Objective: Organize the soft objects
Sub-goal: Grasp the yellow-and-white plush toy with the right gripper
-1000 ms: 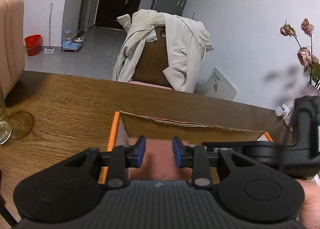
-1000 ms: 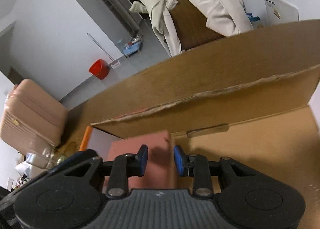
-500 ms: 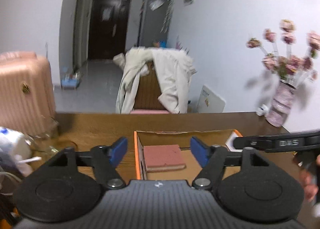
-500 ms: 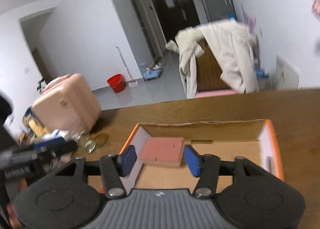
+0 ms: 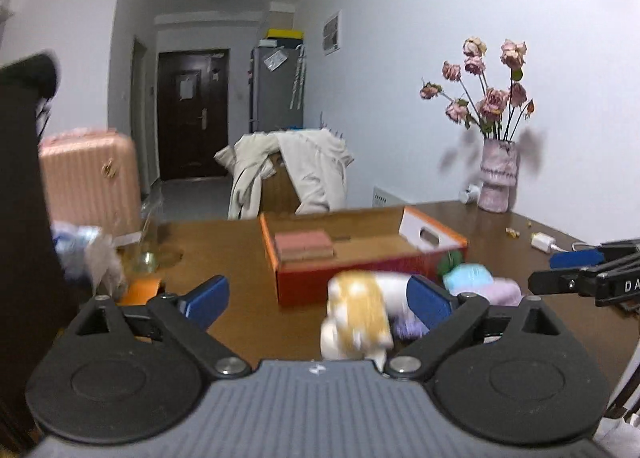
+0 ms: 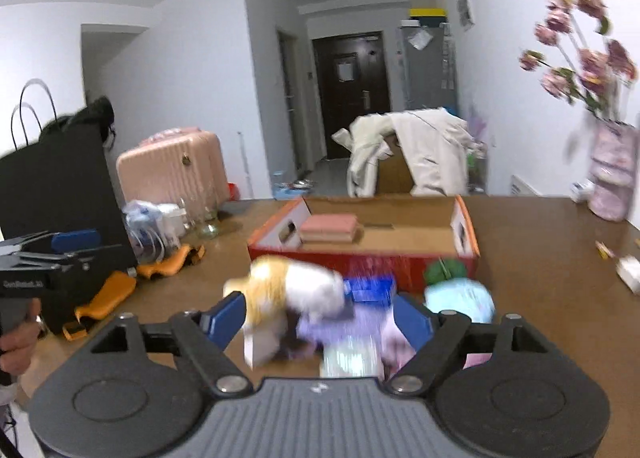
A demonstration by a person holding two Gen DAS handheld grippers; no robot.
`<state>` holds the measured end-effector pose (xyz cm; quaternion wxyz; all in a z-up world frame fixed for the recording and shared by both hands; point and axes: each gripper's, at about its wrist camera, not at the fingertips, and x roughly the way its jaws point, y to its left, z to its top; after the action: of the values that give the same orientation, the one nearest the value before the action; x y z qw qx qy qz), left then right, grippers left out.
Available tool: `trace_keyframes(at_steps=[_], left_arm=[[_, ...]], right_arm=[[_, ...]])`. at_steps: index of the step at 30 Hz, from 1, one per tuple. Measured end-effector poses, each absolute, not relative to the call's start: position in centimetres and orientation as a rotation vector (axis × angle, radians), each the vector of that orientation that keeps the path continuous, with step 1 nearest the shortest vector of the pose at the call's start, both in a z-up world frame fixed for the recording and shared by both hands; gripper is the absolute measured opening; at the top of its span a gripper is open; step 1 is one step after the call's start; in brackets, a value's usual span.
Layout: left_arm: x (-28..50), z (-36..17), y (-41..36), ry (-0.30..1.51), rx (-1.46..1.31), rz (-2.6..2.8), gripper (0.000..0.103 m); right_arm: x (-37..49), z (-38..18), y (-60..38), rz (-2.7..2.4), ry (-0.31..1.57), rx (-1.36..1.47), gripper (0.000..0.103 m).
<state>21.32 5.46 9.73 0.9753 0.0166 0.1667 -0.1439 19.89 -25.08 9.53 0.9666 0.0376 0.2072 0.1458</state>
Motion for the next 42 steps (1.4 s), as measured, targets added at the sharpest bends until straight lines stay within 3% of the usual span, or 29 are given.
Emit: trace_keyframes(at_steps=[11, 20, 27, 37, 38, 40, 42], left_arm=[[15.5, 4.4, 4.9, 0.410, 0.006, -0.232, 0.099], [17.8, 3.3, 1.7, 0.421, 0.066, -0.216, 0.099], [23.2, 3.2, -1.1, 0.383, 0.057, -0.223, 0.099], [31.8, 1.4, -0.4, 0.476, -0.022, -0.278, 0.056], [32.3, 1.2, -0.1, 0.487, -0.055, -0.300, 0.052], [32.9, 1.1, 0.6, 0.501, -0.126, -0.330, 0.050], [33.2, 1.4, 0.9, 0.500, -0.165, -0.334, 0.048]], right_arm=[[14.6, 4.4, -22.2, 0.296, 0.468, 0.019, 0.081], [16.5, 3.4, -23.5, 0.313, 0.486, 0.069, 0.080], [23.0, 4.4, -23.8, 0.359, 0.445, 0.059, 0.080], [37.1, 2.7, -23.3, 0.475, 0.568, 0.177, 0.079], [37.8, 2.3, -23.3, 0.484, 0.578, 0.199, 0.075], [38.6, 1.7, -23.3, 0.519, 0.579, 0.236, 0.055], [38.6, 1.7, -23.2, 0.520, 0.560, 0.238, 0.049]])
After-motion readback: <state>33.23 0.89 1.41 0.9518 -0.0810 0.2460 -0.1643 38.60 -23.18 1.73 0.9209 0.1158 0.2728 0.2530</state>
